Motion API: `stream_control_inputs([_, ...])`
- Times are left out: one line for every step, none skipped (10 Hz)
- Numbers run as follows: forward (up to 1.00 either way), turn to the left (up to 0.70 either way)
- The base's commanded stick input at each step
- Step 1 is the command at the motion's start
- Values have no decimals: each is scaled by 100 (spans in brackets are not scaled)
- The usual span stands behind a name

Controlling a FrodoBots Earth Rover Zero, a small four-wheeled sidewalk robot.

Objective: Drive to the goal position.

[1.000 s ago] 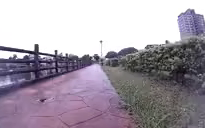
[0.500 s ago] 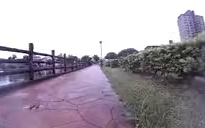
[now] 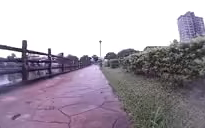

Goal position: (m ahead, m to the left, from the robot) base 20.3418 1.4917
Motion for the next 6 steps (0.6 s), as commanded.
stream_control_inputs([70,0])
stream_control_inputs([70,0])
stream_control_inputs([70,0])
stream_control_inputs([70,0])
stream_control_inputs([70,6])
stream_control_inputs([70,35])
